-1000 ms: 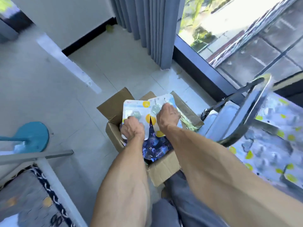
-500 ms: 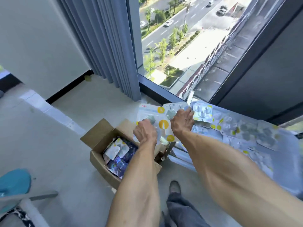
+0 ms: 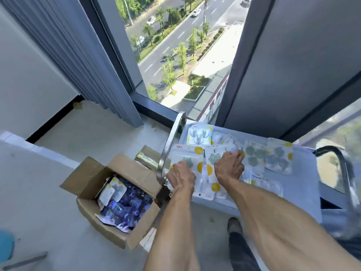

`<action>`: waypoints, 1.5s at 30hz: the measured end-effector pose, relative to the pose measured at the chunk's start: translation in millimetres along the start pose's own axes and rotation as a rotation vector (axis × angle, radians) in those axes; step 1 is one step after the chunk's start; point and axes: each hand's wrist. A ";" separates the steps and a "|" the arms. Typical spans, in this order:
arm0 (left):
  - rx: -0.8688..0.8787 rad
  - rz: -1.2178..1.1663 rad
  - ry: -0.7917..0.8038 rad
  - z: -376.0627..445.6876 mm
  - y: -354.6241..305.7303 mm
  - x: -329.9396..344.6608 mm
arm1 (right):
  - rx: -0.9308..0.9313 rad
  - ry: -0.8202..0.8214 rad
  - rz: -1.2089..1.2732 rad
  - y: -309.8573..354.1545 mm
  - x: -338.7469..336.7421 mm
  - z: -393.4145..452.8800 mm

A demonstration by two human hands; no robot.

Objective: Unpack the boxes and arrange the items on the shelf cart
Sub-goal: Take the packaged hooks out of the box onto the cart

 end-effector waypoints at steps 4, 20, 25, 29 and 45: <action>0.023 -0.014 0.045 1.5 -103.5 39.6 | 0.077 0.033 0.006 -81.1 -15.2 75.6; 0.102 0.177 0.199 32.8 -338.7 166.3 | 0.325 0.142 0.035 -280.0 -17.9 242.1; 0.090 0.200 0.220 33.7 -338.3 182.9 | 0.313 0.169 0.027 -278.9 4.8 245.0; 0.103 0.223 0.222 33.8 -338.0 192.6 | 0.321 0.192 0.095 -284.1 13.3 243.1; -0.017 0.044 0.003 3.7 -181.6 68.5 | -0.022 0.188 0.070 -161.1 -27.0 130.4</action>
Point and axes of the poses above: each hand's wrist, its own z-axis towards the middle knuckle, its own x-axis out of the palm, y = z × x, and after that the axes turned 3 degrees about -x, right-handed
